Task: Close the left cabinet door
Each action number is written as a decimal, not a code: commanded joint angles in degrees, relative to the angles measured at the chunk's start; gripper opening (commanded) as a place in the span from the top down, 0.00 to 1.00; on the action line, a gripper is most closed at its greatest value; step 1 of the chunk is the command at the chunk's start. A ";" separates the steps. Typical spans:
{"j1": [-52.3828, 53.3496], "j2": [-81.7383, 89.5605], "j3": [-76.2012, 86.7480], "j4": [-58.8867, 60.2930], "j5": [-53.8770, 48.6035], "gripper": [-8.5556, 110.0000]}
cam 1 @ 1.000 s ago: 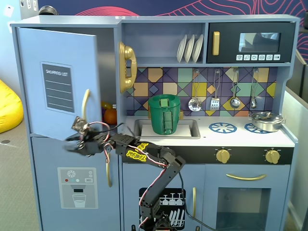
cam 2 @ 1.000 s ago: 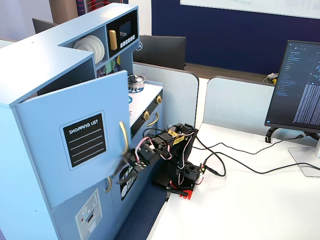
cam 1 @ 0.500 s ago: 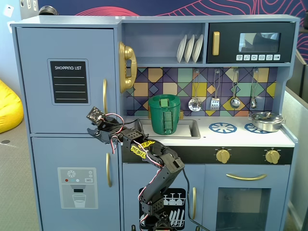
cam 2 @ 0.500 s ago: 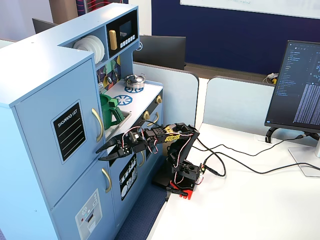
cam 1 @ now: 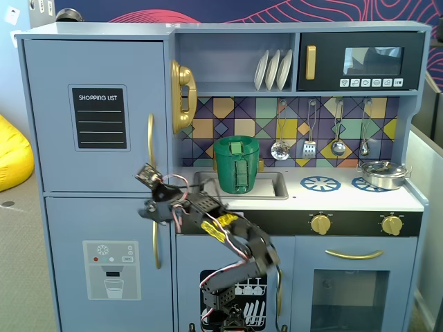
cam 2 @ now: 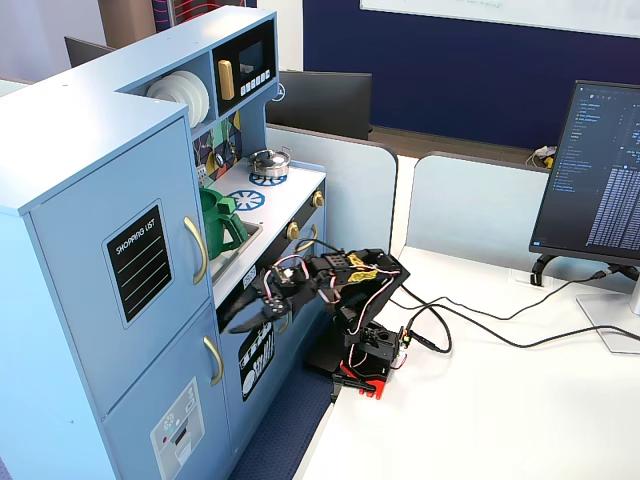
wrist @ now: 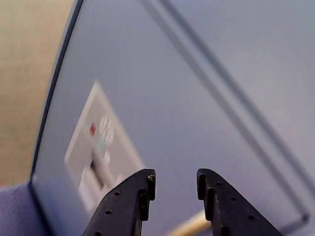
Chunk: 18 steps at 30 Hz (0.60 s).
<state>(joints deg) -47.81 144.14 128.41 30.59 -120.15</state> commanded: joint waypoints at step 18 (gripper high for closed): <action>40.87 37.09 41.48 48.96 23.03 0.93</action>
<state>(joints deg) -8.96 180.00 167.87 74.44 -100.02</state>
